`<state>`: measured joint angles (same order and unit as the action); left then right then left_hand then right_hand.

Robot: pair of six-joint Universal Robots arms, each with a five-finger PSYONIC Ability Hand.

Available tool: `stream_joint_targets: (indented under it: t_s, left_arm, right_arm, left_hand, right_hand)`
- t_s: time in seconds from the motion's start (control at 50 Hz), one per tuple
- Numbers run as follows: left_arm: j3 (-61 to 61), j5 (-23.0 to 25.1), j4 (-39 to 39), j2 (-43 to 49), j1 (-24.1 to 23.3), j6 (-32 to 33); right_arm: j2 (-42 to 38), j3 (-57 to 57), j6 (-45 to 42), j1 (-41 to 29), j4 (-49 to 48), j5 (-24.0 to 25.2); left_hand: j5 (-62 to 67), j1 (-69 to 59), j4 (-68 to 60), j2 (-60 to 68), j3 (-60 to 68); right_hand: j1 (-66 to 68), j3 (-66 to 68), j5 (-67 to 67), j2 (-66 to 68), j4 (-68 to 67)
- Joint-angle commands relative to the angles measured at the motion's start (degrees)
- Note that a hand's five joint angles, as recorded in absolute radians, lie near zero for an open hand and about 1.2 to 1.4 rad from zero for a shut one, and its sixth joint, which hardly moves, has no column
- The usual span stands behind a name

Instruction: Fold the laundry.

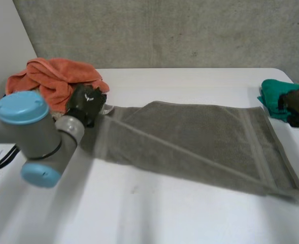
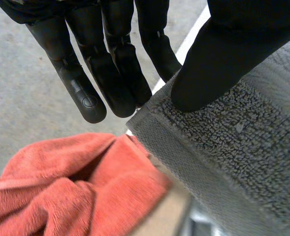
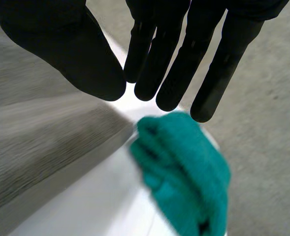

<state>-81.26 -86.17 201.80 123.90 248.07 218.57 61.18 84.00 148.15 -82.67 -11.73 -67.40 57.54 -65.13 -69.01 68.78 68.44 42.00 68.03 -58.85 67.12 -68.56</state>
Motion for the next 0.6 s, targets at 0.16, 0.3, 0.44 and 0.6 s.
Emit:
stream_joint_targets:
  t_s: [0.16, 0.3, 0.44, 0.6]
  left_arm:
    - [11.9, -2.2, -0.5, 9.7, -2.2, -0.3]
    - [8.4, -2.1, -0.9, 7.6, -1.8, -0.2]
    - [5.7, -1.9, -0.9, 5.6, -1.6, -0.3]
    - [3.8, -1.6, -0.9, 4.7, -1.5, -0.4]
  right_arm:
    - [-5.6, -13.9, 2.7, -5.0, 9.4, -6.3]
    - [2.8, -11.1, 4.3, -4.3, 27.9, -6.3]
    - [4.7, -2.3, 5.0, -3.3, 36.3, -5.6]
    - [4.4, 4.0, 5.4, -2.3, 25.8, -6.0]
  left_hand:
    - [12.5, -14.9, -11.0, 11.2, 11.6]
    - [12.5, -14.9, -11.0, 11.2, 11.6]
    - [12.5, -14.9, -11.0, 11.2, 11.6]
    - [12.5, -14.9, -11.0, 11.2, 11.6]
  right_hand:
    - [-13.4, -39.4, 40.3, -38.5, 40.0]
    - [-15.9, -42.0, 42.8, -41.1, 42.5]
    - [-15.1, -41.1, 41.9, -40.2, 41.7]
    - [-8.0, -34.1, 34.9, -33.2, 34.6]
